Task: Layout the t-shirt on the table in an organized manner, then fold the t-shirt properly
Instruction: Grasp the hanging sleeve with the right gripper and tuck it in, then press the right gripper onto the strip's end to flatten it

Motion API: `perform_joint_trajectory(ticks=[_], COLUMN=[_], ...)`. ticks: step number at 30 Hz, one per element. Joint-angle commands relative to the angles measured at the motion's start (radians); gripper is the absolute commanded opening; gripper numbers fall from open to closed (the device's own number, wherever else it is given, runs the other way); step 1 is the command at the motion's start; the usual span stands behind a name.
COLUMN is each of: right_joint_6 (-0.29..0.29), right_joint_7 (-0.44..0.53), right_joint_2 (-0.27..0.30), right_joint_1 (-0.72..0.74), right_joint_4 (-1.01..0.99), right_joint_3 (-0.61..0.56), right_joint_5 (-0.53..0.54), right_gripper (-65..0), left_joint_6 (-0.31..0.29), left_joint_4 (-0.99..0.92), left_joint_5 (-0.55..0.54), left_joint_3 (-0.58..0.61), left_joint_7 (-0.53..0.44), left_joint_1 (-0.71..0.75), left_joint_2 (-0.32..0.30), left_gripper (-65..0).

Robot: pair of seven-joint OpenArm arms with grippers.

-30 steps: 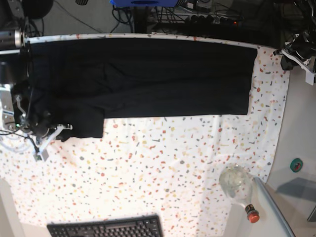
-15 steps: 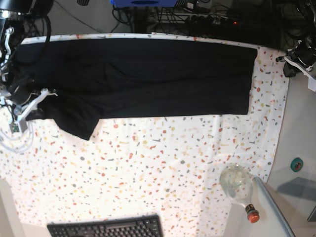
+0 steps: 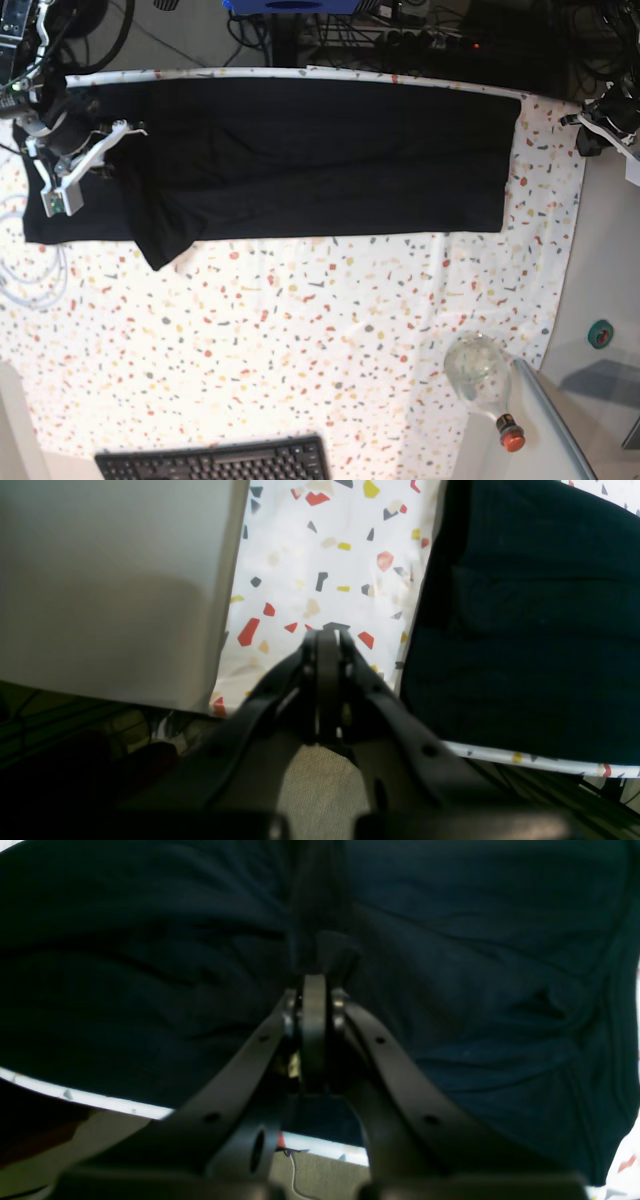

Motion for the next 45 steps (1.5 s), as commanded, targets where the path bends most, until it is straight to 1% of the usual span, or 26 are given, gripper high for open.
perform_joint_trajectory(ticks=[1,8,13,17,19,22,26,30,33,35,36,38,41,43,45], right_joint_6=[0.005,-0.002,-0.003,-0.003,-0.003,-0.003,0.005,0.005,0.005,0.005,0.005,0.005,0.005,0.005,0.005], right_joint_7=[0.013,0.016,0.018,0.02,0.02,0.018,0.012,0.01,0.01,0.012,0.012,0.012,0.012,0.012,0.018], right_joint_2=[0.0,-0.049,-0.1,-0.166,-0.18,-0.177,-0.175,-0.172,-0.131,-0.103,-0.1,-0.097,-0.092,-0.092,-0.095], right_joint_1=[-0.01,-0.091,-0.113,-0.102,-0.09,-0.085,-0.09,-0.102,-0.123,-0.142,-0.146,-0.152,-0.157,-0.168,-0.177], right_joint_4=[0.032,0.066,0.066,0.067,0.072,0.073,0.073,0.073,0.079,0.092,0.098,0.107,0.122,0.138,0.147], right_joint_3=[0.004,0.014,0.015,0.093,0.13,0.146,0.135,0.086,0.026,-0.026,-0.043,-0.068,-0.069,-0.065,-0.026], right_joint_5=[0.011,0.01,0.01,0.01,0.01,0.01,0.01,0.008,0.008,0.01,0.01,0.01,0.01,0.01,0.016], right_gripper=[-65.0,-65.0,-65.0,-65.0,-65.0,-65.0,-65.0,-65.0,-65.0,-60.5,-58.2,-50.7,-40.5,-38.0,-38.0], left_joint_6=[-0.008,-0.008,-0.008,-0.008,-0.008,-0.008,-0.008,-0.008,-0.008,-0.008,-0.008,-0.008,-0.008,-0.009,-0.009], left_joint_4=[0.014,0.014,0.014,0.014,0.014,0.014,0.012,0.012,0.012,0.012,0.01,-0.006,-0.023,-0.025,-0.031], left_joint_5=[-0.011,-0.011,-0.011,-0.011,-0.011,-0.011,-0.011,-0.011,-0.011,-0.011,-0.011,-0.011,-0.011,-0.011,-0.011], left_joint_3=[-0.007,-0.007,-0.007,-0.007,-0.007,-0.007,-0.007,-0.007,-0.007,-0.007,-0.007,-0.007,-0.007,-0.007,-0.012], left_joint_7=[-0.016,-0.016,-0.016,-0.016,-0.016,-0.016,-0.016,-0.016,-0.016,-0.016,-0.016,-0.016,-0.016,-0.016,-0.016], left_joint_1=[0.003,0.003,0.003,0.003,0.003,0.005,0.005,0.003,0.003,0.003,0.003,0.003,-0.007,-0.007,-0.007], left_joint_2=[-0.02,-0.02,-0.02,-0.02,-0.02,-0.02,-0.02,-0.02,-0.02,-0.02,-0.02,-0.02,-0.02,-0.02,-0.022], left_gripper=[-65.0,-65.0,-65.0,-65.0,-65.0,-65.0,-65.0,-65.0,-65.0,-65.0,-65.0,-65.0,-65.0,-65.0,-65.0])
